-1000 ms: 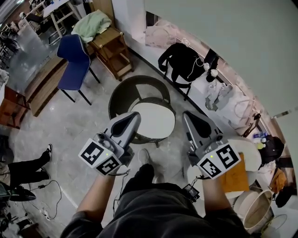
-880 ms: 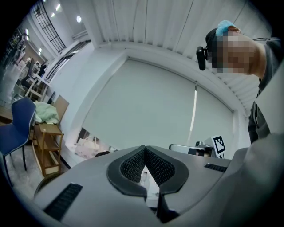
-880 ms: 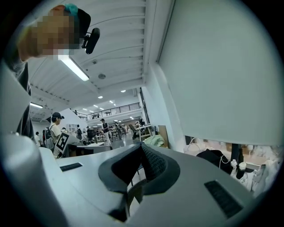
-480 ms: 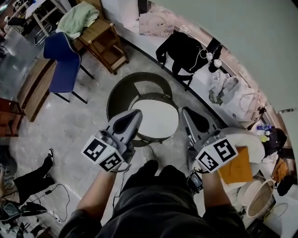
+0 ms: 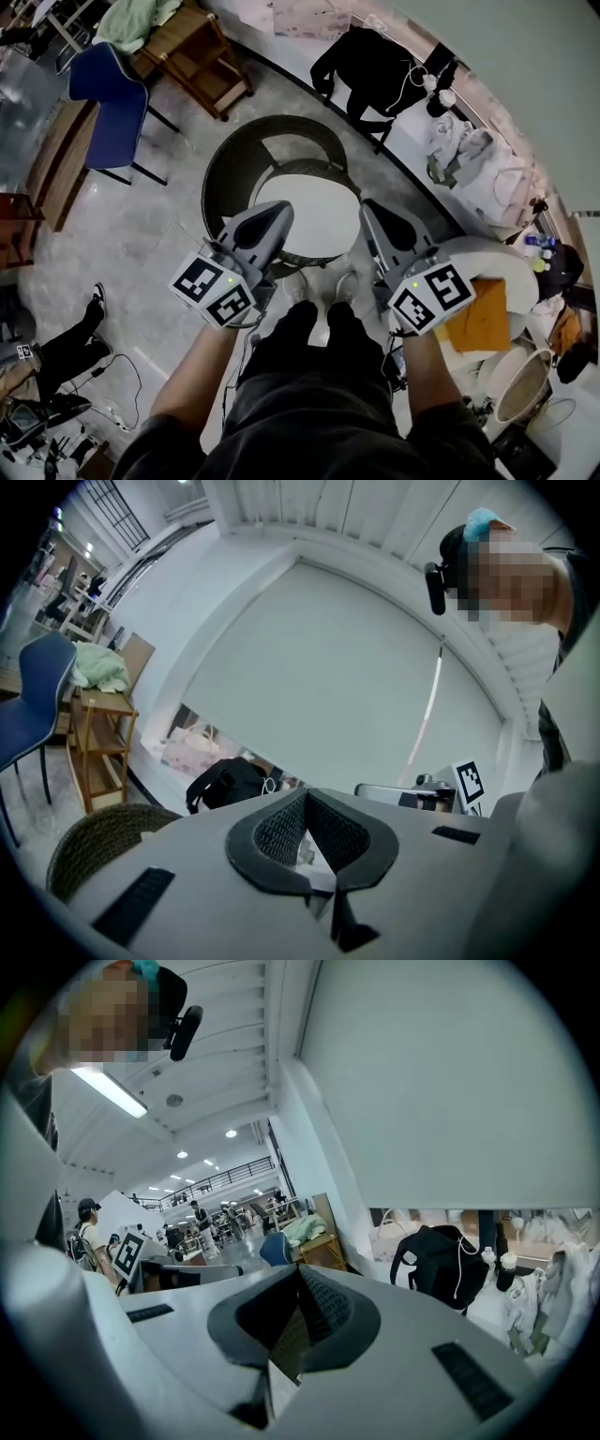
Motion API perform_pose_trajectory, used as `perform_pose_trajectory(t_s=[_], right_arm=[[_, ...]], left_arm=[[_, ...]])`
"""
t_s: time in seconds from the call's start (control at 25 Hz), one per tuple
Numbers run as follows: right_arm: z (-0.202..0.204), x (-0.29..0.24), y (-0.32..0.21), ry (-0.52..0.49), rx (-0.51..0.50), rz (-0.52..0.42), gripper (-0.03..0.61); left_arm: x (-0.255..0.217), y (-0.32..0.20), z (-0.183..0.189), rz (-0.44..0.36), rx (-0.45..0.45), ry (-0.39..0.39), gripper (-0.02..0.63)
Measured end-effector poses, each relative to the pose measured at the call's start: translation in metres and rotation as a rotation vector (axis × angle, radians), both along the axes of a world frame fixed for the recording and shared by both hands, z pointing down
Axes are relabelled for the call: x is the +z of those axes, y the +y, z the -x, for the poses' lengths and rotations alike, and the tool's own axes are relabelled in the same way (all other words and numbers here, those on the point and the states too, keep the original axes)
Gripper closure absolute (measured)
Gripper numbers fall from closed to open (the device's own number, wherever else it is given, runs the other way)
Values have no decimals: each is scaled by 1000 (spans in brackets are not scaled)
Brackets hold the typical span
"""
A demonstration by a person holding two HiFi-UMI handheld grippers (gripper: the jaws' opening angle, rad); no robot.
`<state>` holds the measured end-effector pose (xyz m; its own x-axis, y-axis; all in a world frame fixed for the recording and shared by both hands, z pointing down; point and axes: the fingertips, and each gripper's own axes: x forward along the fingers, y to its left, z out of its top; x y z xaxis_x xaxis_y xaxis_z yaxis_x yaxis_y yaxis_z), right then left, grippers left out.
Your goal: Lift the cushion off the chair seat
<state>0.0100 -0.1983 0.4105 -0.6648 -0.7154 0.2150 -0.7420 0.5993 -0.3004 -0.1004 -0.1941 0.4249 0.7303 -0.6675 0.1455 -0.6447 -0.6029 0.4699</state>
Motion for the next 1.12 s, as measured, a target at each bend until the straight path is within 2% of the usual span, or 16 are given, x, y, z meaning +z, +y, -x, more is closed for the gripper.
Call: perform_pose_trajectory(t_s=[0.48, 0.88, 1.12], right_arm=[[-26, 126, -2, -20, -11, 148, 566], [-54, 264, 15, -54, 39, 311, 565], [-70, 335, 27, -37, 83, 385, 563]], left_arm=[[111, 1, -34, 123, -39, -32, 604], [205, 8, -58, 219, -16, -68, 604], [256, 16, -68, 262, 19, -97, 604]])
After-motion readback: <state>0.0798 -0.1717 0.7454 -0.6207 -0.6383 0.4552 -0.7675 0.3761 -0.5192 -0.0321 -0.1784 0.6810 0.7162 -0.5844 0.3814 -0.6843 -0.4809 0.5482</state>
